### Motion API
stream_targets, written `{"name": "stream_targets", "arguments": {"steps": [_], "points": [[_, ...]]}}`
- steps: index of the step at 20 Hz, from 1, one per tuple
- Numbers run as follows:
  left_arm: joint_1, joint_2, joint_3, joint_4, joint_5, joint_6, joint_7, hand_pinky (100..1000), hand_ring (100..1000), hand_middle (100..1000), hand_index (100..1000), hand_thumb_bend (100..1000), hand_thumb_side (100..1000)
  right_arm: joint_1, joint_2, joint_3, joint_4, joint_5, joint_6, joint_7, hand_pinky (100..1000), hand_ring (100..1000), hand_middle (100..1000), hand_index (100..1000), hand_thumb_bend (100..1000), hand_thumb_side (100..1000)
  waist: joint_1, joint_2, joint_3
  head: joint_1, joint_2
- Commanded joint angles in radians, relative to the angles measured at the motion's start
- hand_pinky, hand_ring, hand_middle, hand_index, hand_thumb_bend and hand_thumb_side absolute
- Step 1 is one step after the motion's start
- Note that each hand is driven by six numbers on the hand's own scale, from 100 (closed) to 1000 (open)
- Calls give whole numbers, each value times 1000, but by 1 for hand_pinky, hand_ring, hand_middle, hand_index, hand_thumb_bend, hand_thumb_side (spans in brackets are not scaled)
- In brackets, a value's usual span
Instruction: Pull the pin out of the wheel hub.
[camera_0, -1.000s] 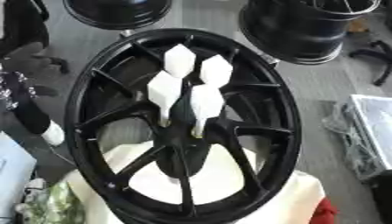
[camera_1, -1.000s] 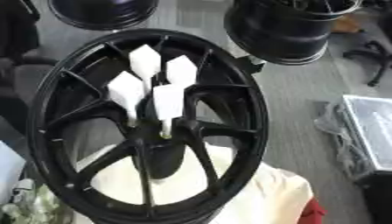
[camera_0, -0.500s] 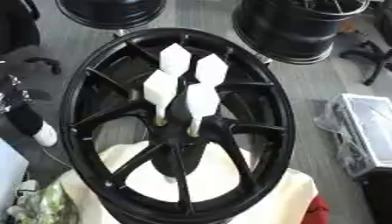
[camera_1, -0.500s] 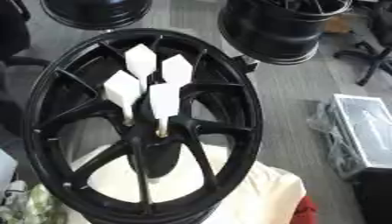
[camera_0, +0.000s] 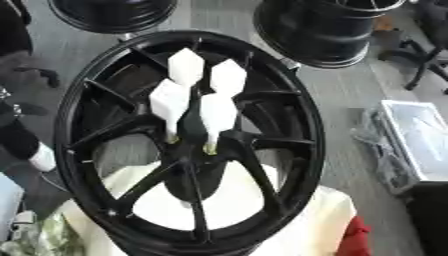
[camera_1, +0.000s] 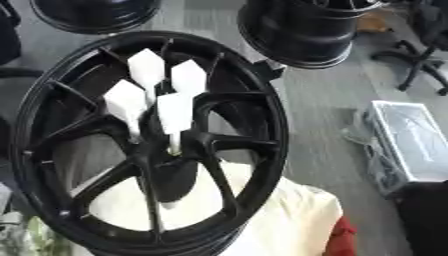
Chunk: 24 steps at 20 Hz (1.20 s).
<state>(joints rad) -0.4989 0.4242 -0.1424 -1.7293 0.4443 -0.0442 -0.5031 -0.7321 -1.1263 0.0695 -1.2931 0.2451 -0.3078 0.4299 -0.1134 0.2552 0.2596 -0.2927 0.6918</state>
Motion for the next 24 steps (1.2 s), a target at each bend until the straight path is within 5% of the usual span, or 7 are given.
{"name": "stream_targets", "arguments": {"steps": [1,9,24], "points": [[-24,38,-1,-40,27,4,-3,764,1000,1000,816,100,760,-42,-17,30,-11,13,-17,49,915,839,818,859,100,214,10,-11,-4,5,-13],[-34,64,-7,-82,75,4,-7,765,1000,1000,817,100,748,-92,14,93,-43,5,-18,84,892,829,810,862,225,269,26,-5,-4,6,-21],[-3,66,-16,-85,65,16,-16,763,1000,1000,816,100,768,-150,85,155,-73,35,3,133,886,833,814,860,253,305,29,-19,-13,15,-21]]}}
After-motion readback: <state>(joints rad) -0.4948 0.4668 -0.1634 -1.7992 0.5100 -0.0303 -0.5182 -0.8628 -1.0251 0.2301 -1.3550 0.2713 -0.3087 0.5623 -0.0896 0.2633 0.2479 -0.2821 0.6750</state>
